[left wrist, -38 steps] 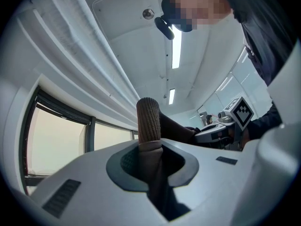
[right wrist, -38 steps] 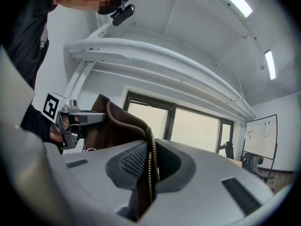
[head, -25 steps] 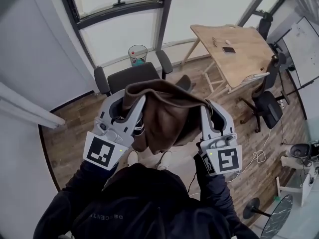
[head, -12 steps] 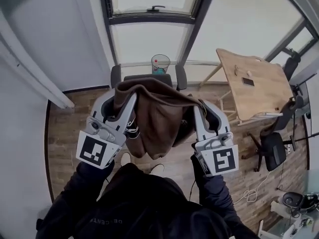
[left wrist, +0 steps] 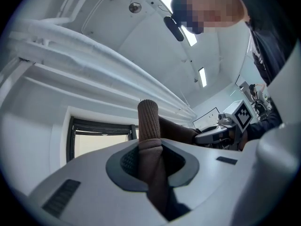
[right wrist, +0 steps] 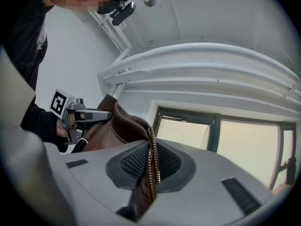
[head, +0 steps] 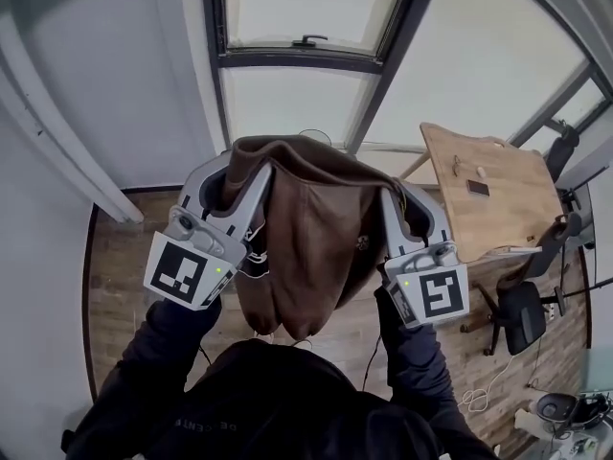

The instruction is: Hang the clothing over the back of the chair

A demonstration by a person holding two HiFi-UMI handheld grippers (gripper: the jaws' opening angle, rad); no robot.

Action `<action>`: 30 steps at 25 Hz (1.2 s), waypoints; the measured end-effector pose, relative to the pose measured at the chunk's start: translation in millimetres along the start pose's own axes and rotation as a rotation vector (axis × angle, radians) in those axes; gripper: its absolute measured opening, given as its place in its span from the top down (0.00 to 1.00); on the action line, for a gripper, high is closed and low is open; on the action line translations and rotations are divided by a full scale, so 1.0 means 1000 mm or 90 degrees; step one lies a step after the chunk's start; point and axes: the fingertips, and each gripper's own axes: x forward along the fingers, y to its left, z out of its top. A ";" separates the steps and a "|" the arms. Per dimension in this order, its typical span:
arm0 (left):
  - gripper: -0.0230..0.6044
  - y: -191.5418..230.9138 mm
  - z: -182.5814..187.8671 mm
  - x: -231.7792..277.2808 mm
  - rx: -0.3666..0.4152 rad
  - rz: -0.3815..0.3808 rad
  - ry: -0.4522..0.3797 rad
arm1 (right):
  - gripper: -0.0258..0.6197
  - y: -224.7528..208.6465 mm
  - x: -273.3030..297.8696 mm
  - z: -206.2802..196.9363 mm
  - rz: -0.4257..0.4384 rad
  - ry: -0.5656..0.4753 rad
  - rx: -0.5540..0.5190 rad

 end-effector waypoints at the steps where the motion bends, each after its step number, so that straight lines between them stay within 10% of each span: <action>1: 0.87 0.005 -0.001 0.006 -0.002 -0.002 -0.002 | 0.90 -0.004 0.006 0.000 -0.001 0.001 -0.001; 30: 0.82 0.078 -0.224 0.074 -0.098 -0.080 0.195 | 0.87 -0.030 0.135 -0.178 0.071 0.213 0.097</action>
